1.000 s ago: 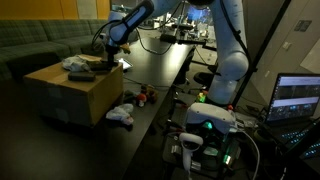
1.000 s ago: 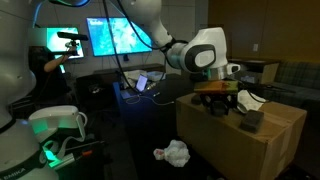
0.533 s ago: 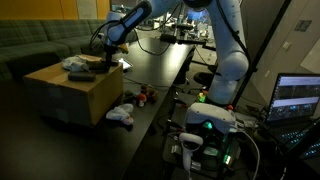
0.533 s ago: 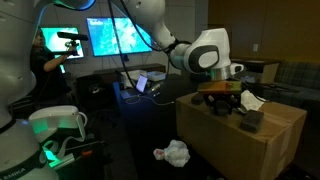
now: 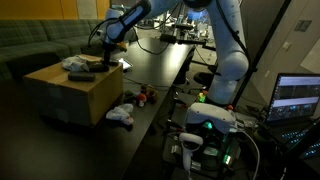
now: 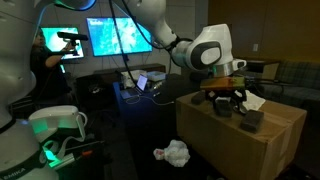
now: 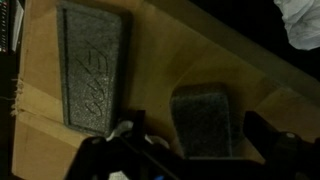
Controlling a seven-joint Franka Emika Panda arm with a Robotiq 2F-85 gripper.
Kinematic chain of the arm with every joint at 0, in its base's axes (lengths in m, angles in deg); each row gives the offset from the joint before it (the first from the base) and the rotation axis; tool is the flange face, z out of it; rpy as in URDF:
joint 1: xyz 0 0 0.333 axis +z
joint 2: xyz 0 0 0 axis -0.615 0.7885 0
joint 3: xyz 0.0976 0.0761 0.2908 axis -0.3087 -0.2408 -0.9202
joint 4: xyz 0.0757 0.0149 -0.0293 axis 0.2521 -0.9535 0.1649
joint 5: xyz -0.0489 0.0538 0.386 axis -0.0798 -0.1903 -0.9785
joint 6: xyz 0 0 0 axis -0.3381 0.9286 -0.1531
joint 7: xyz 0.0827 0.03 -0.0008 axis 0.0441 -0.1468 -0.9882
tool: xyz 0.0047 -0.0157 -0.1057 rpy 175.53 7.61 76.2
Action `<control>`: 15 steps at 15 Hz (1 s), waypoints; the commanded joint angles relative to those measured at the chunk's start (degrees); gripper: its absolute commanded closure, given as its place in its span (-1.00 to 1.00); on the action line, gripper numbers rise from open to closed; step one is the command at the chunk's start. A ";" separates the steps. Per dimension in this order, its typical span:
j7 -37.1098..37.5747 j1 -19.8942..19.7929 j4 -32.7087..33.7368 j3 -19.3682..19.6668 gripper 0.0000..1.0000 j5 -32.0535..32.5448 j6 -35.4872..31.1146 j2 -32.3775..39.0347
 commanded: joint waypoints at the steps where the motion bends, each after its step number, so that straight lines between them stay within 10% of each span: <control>1: 1.32 0.75 0.16 -0.38 -0.99 -1.54 0.44 -2.06; 15: 12.47 7.46 0.89 -4.23 -1.00 -7.46 6.51 -2.31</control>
